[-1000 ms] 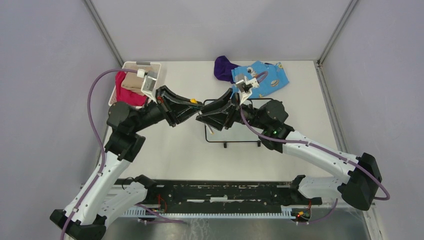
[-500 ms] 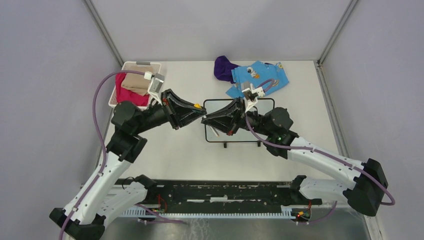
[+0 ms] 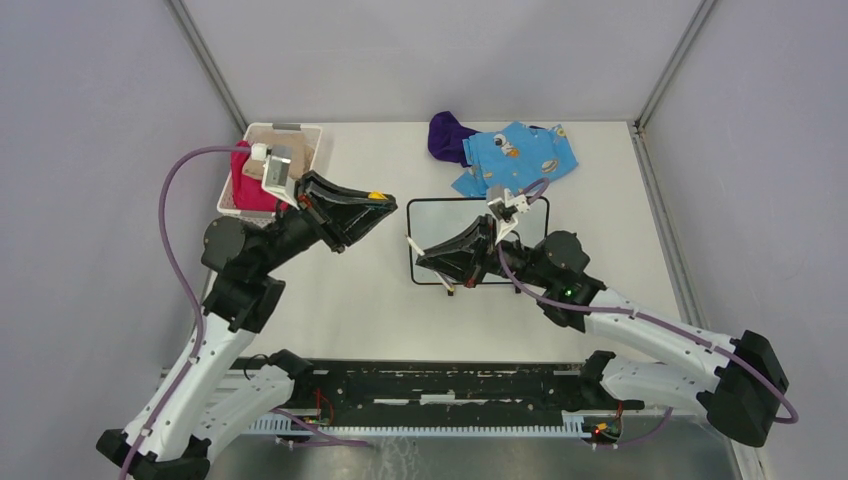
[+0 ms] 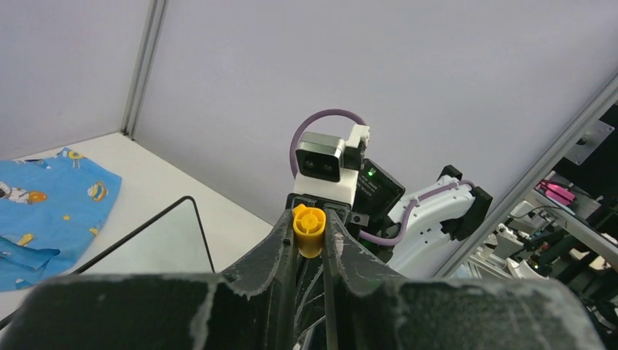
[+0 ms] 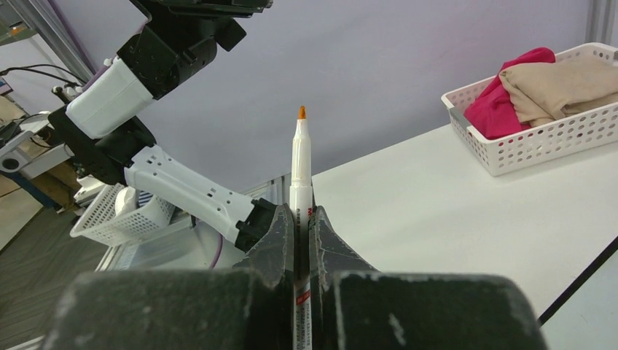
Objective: Write a sentence on the whiteboard
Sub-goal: Place the pen cap at the center of the board.
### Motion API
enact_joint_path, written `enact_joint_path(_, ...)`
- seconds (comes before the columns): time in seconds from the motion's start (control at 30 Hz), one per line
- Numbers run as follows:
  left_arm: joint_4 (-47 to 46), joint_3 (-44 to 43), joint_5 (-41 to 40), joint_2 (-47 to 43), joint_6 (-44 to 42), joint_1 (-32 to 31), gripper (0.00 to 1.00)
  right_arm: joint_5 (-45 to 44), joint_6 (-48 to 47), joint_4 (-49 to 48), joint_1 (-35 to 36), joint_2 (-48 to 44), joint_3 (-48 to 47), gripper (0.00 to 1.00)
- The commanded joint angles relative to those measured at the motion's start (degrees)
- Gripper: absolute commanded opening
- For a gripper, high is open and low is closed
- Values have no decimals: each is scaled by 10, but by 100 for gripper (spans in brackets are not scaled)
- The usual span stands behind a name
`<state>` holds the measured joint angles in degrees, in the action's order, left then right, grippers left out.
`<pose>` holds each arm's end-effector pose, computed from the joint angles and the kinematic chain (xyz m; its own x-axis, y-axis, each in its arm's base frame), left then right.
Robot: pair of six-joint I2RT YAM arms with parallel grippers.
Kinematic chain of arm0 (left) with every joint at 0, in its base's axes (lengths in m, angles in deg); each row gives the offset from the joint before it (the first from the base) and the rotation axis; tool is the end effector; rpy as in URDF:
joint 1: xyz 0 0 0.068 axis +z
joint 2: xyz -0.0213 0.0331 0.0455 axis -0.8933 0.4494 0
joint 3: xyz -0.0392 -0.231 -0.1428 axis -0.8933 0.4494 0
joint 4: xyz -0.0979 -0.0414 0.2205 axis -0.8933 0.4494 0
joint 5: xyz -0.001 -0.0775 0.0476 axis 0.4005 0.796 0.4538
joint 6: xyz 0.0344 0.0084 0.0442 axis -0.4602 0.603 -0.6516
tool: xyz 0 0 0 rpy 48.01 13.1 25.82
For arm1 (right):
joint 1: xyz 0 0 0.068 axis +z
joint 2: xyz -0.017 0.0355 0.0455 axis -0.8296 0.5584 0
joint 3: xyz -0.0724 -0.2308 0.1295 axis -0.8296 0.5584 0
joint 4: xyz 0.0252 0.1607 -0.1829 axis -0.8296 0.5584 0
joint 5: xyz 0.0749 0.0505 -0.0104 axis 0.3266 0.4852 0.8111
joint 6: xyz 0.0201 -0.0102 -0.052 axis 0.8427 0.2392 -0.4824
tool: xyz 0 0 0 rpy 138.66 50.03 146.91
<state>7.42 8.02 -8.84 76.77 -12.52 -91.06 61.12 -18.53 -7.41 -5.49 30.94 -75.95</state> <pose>0.1126 -0.0843 0.4443 -0.2783 -0.4744 -0.8352 0.8718 0.2401 -0.4269 0.1298 0.1858 0.3500 -0.3663 0.3130 -0.8763 -0.9094 0.0789 0.4084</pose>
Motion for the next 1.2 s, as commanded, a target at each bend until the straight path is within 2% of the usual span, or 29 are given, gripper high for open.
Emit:
enact_joint_path(0.0,12,-23,-38,-6,-6,1,2,-13,-25,0,-1,-23,-7,0)
enact_joint_path(0.13,156,-48,-133,-22,-89,1,2,-71,-102,107,-1,-60,-22,0)
enact_joint_path(0.3,358,-64,-344,-26,-157,1,2,-173,-196,248,-1,-124,-22,0)
enact_joint_path(0.4,466,-57,-423,19,-166,1,2,-231,-222,311,-1,-158,-4,0)
enact_joint_path(0.5,525,-21,-451,86,-154,1,2,-269,-230,337,-1,-195,28,0)
enact_joint_path(0.67,527,29,-476,152,-143,1,2,-311,-239,362,-1,-255,68,0)
enact_joint_path(0.87,492,44,-493,262,-146,2,2,-320,-247,362,-1,-282,96,0)
enact_joint_path(1.17,436,50,-437,386,-136,2,2,-297,-251,344,-1,-264,104,0)
